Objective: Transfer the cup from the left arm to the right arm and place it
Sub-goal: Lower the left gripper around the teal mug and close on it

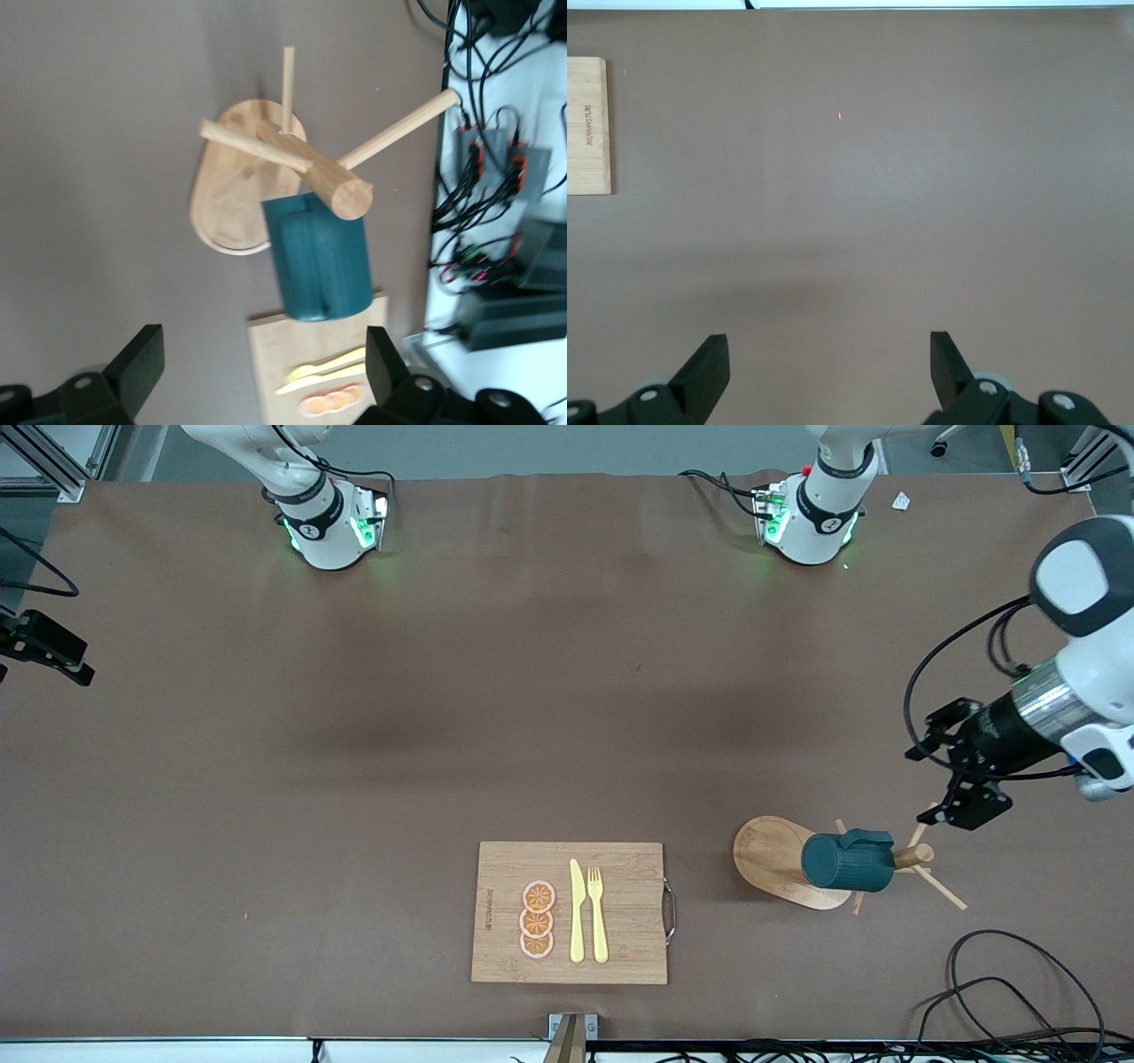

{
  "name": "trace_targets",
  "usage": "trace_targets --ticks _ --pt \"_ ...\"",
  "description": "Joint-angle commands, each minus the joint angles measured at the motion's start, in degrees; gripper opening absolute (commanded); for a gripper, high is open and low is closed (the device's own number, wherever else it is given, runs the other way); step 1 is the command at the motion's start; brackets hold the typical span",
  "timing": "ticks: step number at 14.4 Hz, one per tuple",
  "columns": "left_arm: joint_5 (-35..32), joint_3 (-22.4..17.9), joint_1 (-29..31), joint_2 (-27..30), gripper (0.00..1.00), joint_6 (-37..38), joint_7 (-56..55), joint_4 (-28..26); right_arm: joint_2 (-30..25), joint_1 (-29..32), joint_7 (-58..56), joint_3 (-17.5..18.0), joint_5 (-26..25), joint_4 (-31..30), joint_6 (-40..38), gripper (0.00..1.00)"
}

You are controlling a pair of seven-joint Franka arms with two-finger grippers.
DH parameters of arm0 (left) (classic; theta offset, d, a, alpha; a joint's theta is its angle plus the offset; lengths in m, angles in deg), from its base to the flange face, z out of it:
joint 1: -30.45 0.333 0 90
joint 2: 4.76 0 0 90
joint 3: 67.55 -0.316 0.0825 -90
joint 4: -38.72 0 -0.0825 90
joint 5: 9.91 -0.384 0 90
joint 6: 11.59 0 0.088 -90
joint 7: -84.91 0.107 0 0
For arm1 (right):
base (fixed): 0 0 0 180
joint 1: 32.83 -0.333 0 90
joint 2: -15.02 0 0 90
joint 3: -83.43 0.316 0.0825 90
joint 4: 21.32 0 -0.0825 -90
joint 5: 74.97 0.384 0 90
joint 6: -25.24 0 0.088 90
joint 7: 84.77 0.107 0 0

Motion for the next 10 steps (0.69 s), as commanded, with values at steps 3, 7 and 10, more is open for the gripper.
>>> trace_targets --ticks 3,7,10 --pt "1.2 0.8 0.5 -1.1 1.00 -11.8 -4.0 -5.4 -1.3 -0.1 -0.6 0.1 -0.8 -1.5 0.8 1.00" --pt "1.6 1.6 0.2 -2.9 1.00 -13.2 -3.8 -5.3 -1.3 -0.1 -0.6 0.1 -0.8 -1.5 0.7 1.00" --pt "1.7 2.8 0.0 -5.1 1.00 -16.2 -3.8 -4.9 -1.3 0.0 -0.6 0.1 -0.8 -1.5 0.7 1.00"
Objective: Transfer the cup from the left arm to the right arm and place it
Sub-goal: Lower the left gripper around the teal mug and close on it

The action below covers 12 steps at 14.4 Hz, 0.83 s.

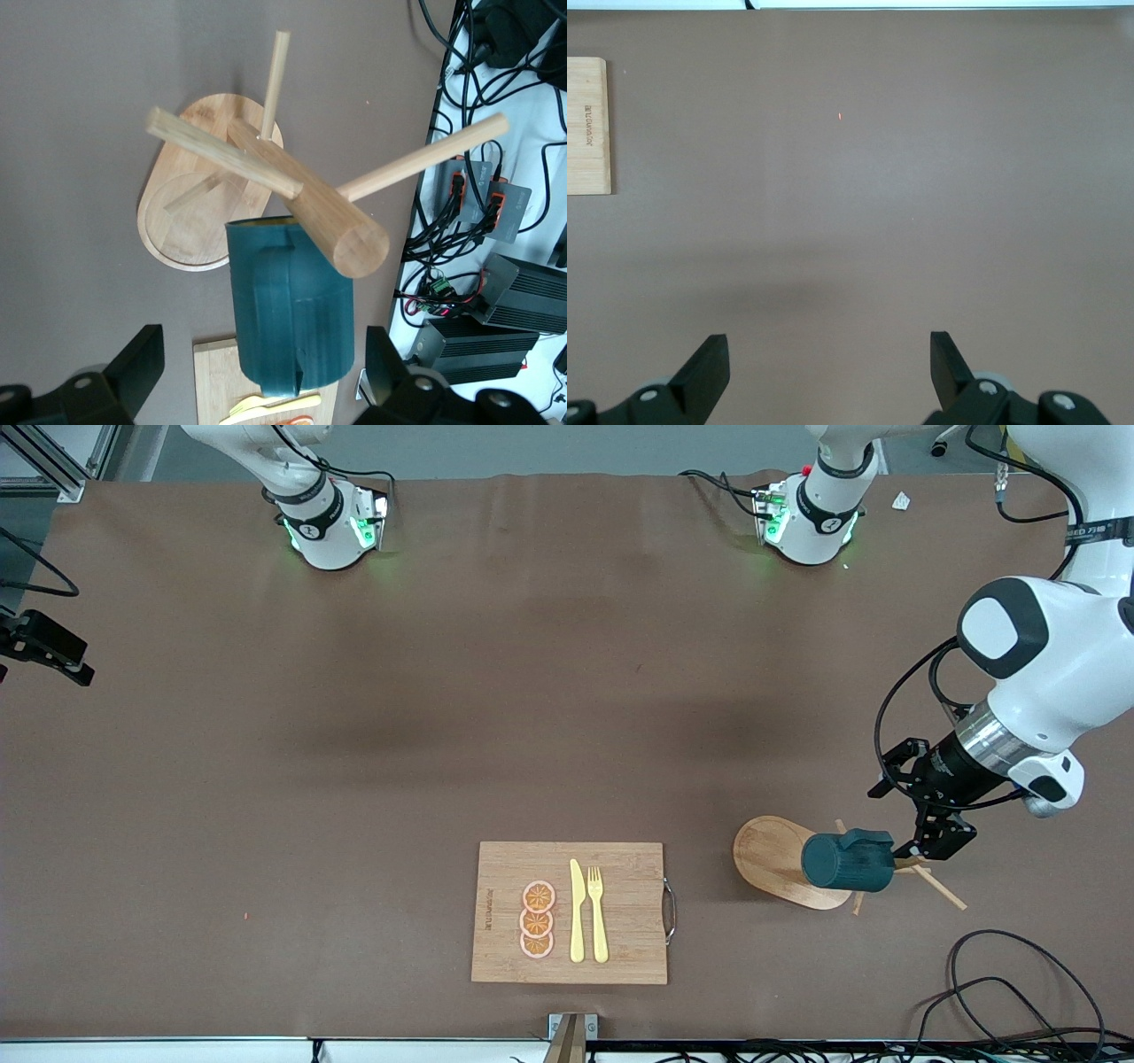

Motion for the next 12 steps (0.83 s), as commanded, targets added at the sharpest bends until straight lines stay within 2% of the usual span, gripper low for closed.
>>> trace_targets --ticks 1,7,12 --pt "1.2 1.1 -0.1 -2.3 1.00 -3.5 -0.3 0.3 -1.3 0.1 -0.6 0.0 -0.7 -1.5 0.6 1.00" --pt "1.1 1.1 -0.5 -7.2 1.00 -4.8 -0.1 5.3 -1.3 0.3 -0.6 -0.1 -0.8 -1.5 0.2 1.00" --pt "0.7 1.4 -1.3 -9.0 1.00 -5.0 0.3 5.6 -1.3 0.5 -0.6 -0.1 -0.7 -1.5 0.2 1.00"
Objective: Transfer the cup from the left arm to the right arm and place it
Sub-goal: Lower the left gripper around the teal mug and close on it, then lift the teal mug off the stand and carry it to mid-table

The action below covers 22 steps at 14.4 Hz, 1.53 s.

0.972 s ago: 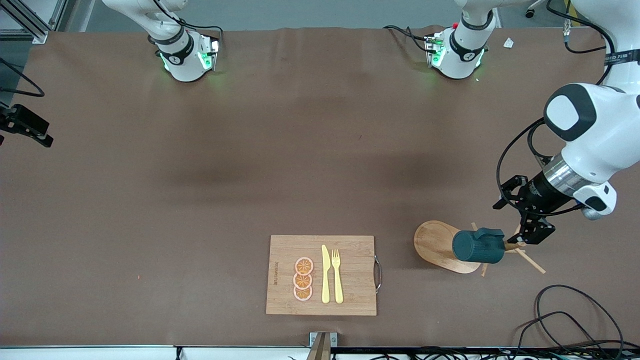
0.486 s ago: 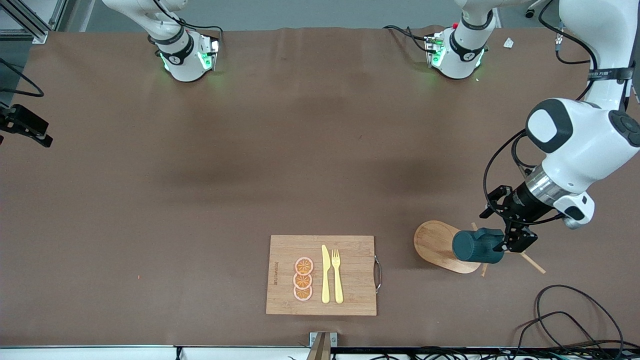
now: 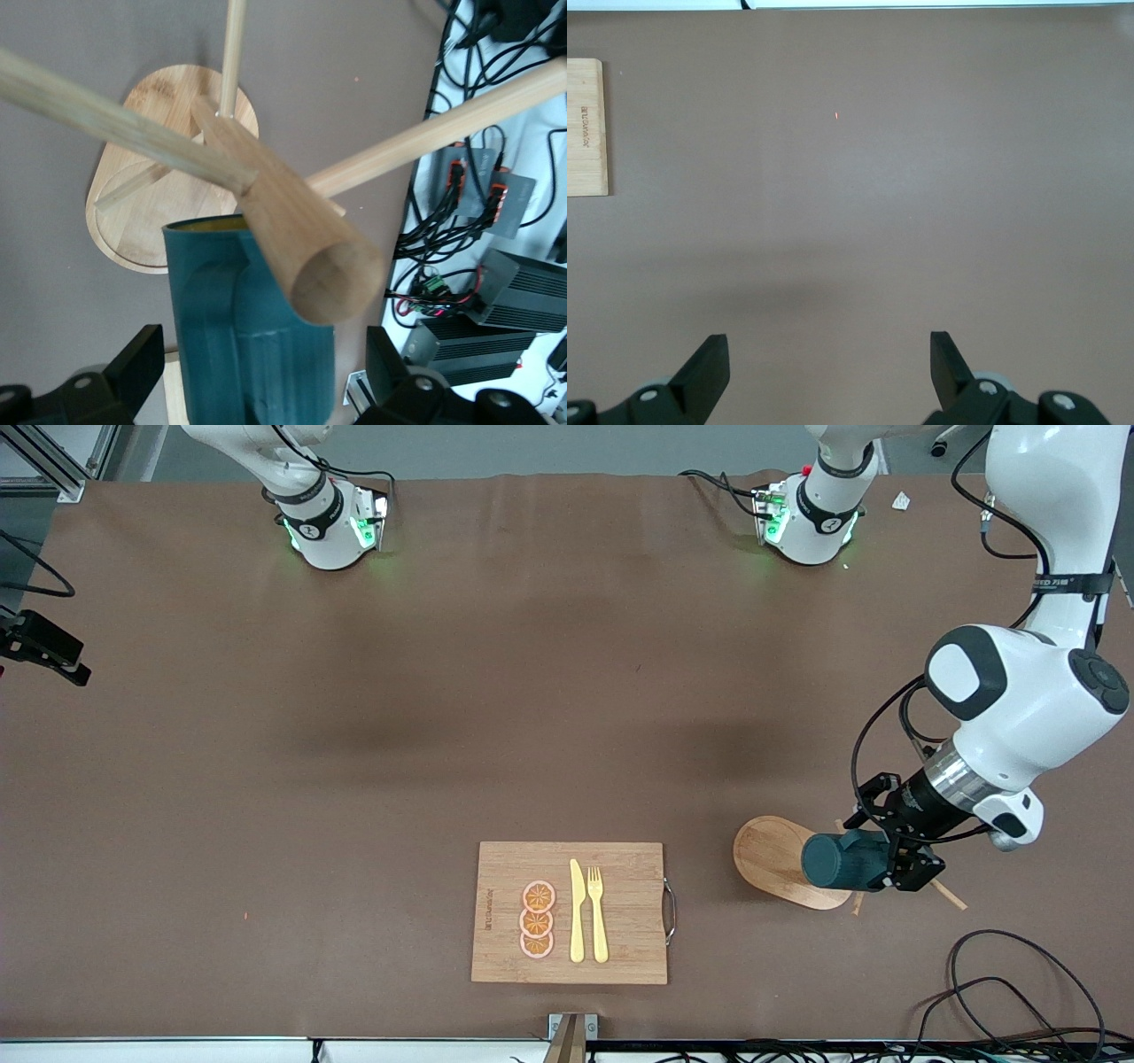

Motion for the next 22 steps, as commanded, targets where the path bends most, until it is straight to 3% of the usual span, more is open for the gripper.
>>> trace_targets --ticks 1,15,22 --pt "0.8 0.2 -0.4 -1.2 1.00 -0.2 0.3 1.7 -1.3 0.4 -0.6 0.2 -0.7 -1.5 0.2 1.00" --pt "0.7 0.2 -0.6 -3.7 0.96 -0.2 0.3 3.2 -1.2 -0.1 -0.4 0.5 -0.7 -1.5 0.6 1.00" --pt "0.7 0.2 -1.0 -4.0 0.86 -0.2 0.2 4.0 -1.2 0.2 -0.5 0.4 -0.7 -1.5 0.7 1.00"
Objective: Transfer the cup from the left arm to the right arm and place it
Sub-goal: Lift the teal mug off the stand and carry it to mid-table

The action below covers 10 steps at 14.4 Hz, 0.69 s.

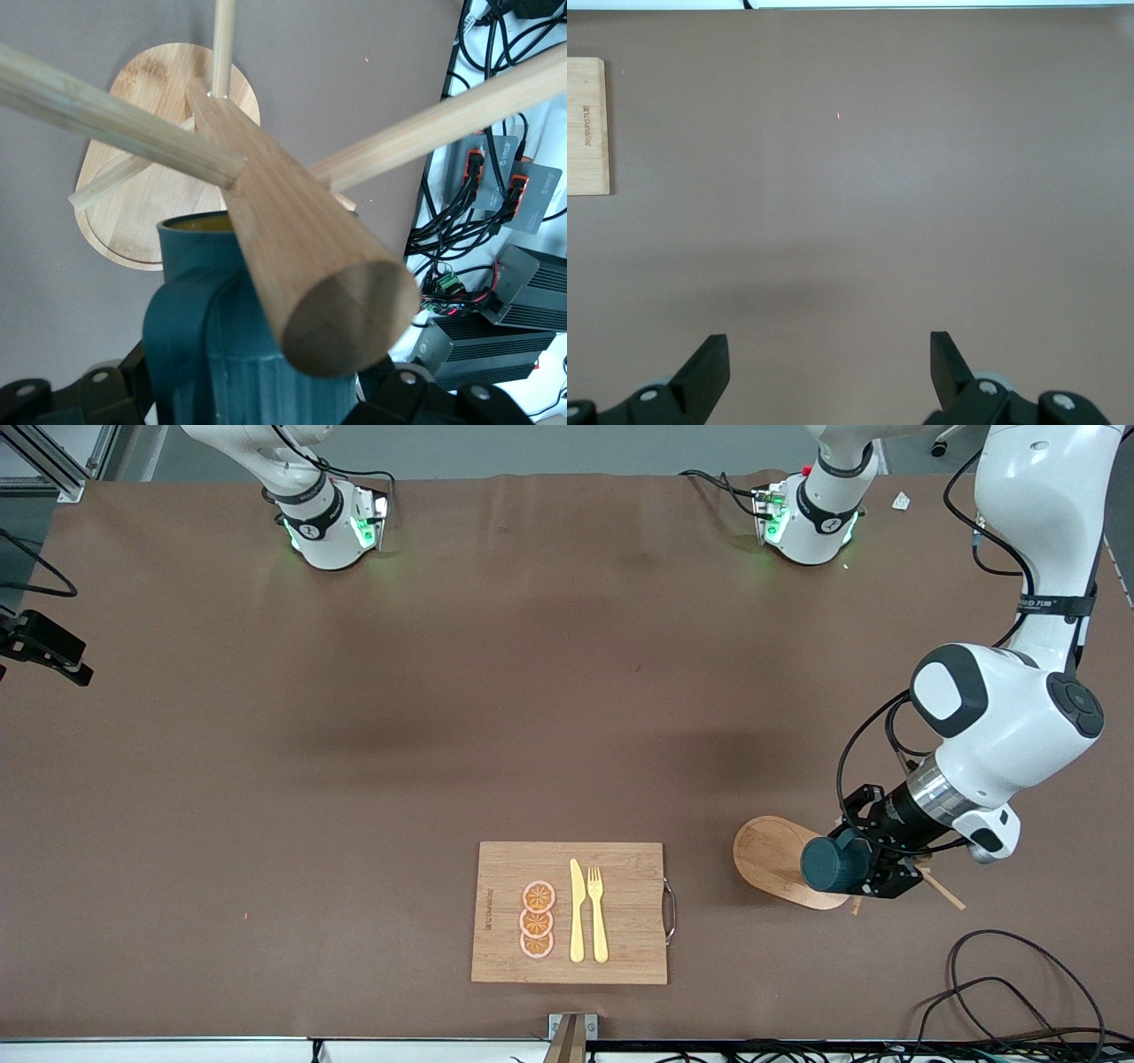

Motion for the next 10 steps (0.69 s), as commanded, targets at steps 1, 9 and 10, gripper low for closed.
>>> trace_targets --ticks 1,9,10 --pt "0.7 0.2 -0.2 -0.8 0.86 -0.1 0.1 1.4 -1.3 0.2 -0.5 0.2 -0.7 -1.4 0.7 1.00" --pt "0.6 0.2 -0.2 -0.3 0.73 0.0 0.0 1.9 -1.2 0.3 -0.5 0.2 -0.7 -1.4 0.7 1.00" --pt "0.6 0.3 -0.2 -0.3 0.73 0.1 -0.3 2.2 -1.2 0.3 -0.5 0.2 -0.7 -1.4 0.7 1.00"
